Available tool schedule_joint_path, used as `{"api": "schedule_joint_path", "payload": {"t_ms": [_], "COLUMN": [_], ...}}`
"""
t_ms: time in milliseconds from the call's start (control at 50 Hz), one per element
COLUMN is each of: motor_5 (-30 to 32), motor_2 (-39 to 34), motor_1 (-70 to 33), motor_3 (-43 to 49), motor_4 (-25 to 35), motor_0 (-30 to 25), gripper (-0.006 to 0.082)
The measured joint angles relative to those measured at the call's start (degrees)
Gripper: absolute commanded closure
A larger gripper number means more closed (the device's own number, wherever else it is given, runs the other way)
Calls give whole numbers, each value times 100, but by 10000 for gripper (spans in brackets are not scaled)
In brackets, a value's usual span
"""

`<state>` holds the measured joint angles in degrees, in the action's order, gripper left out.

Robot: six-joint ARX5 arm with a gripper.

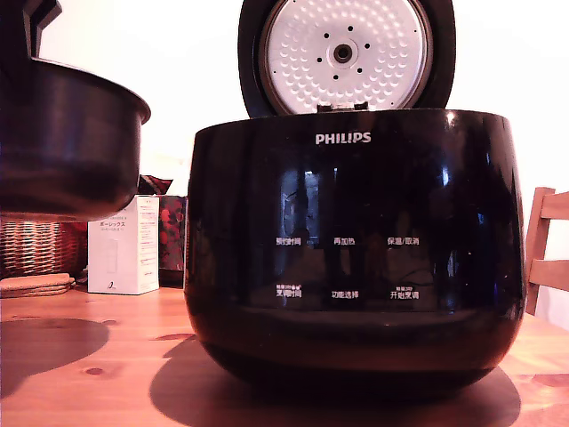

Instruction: Place the pot you are holding inside the rice cooker

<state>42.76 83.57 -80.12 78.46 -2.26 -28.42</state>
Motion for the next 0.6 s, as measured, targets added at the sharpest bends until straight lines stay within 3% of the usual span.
{"api": "schedule_joint_path", "payload": {"t_ms": [400, 600], "motor_5": [-63, -66], "motor_2": [0, 0], "motor_1": [0, 72], "motor_3": [-131, -437], "motor_4": [26, 439], "motor_0": [0, -17], "gripper": [791, 791]}}
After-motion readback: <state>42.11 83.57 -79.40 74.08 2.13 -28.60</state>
